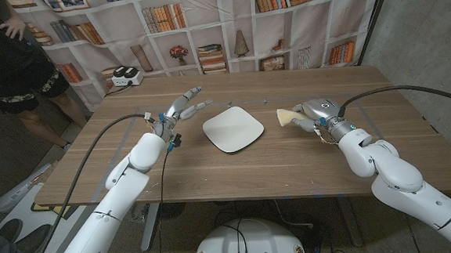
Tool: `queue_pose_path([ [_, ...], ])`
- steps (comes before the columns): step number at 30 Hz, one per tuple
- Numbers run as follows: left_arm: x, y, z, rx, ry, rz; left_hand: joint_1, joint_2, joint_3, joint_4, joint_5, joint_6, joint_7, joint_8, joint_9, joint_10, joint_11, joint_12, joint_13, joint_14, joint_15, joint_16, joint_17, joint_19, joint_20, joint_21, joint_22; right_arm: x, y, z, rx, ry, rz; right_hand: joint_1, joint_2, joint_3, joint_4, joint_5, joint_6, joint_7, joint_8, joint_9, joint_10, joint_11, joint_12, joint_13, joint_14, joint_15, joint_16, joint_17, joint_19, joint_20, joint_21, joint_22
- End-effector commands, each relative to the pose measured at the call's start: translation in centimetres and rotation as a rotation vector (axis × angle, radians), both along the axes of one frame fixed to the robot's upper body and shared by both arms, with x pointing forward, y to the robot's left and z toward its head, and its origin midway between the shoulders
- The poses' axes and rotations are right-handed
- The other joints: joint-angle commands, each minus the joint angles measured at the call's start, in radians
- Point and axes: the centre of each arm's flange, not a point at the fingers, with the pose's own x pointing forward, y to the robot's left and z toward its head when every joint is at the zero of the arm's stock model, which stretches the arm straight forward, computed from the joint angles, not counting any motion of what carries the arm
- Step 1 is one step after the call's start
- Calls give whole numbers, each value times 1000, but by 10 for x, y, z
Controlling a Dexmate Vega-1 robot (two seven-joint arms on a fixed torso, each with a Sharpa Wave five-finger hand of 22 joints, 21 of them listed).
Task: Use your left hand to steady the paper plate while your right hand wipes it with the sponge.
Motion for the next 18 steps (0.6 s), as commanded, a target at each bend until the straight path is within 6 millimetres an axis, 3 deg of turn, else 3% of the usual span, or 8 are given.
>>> queue_pose_path([
  [1, -5, 0, -5, 96, -84, 70, 65, -9, 17, -37, -8, 55, -21, 14, 7, 49, -24, 17, 4, 45, -38, 2, -2, 14, -33, 4, 1, 6, 9, 3, 3, -2, 3, 8, -2, 9, 0, 8, 3, -8, -6, 4, 1, -2, -5, 4, -1, -156, -2, 4, -8, -139, 2, 4],
  [3, -5, 0, -5, 113, -88, 77, 82, -13, 22, -45, -10, 74, -23, 17, 8, 66, -32, 19, 4, 69, -40, 6, -2, 31, -62, 8, 0, 6, 9, 3, 6, -4, 2, 8, -2, 9, 0, 8, 2, -7, -7, 4, 0, -3, -6, 4, -1, -156, -2, 4, -9, -139, 1, 4],
  [9, -6, 0, -1, 186, -90, 80, 103, -13, 30, -52, -13, 87, -31, 17, 8, 72, -35, 15, 4, 64, -47, -2, -2, 20, -35, 2, 0, 8, 11, 4, 10, -6, 3, 7, -1, 10, 1, 8, 1, -6, -9, 4, -1, -2, -9, 4, -2, -155, -3, 4, -10, -139, 1, 4],
  [13, -8, -1, 0, 249, -98, 101, 110, -14, 32, -54, -14, 98, -34, 19, 8, 81, -43, 16, 4, 65, -47, -4, -2, 18, -32, 1, 0, 10, 13, 3, 12, -4, 2, 6, -1, 10, 2, 8, 1, -6, -10, 4, 0, -4, -10, 4, -4, -154, -4, 5, -12, -137, 1, 4],
  [18, -10, -2, 1, 309, -102, 120, 107, -13, 33, -41, -20, 193, -42, 43, 9, 161, -46, 33, 4, 112, -68, 6, 0, 32, -42, 4, 1, 11, 15, 2, 15, -1, 2, 6, 0, 10, 2, 8, 1, -6, -11, 4, 1, 0, -11, 4, -5, -151, -4, 6, -13, -136, 0, 4],
])
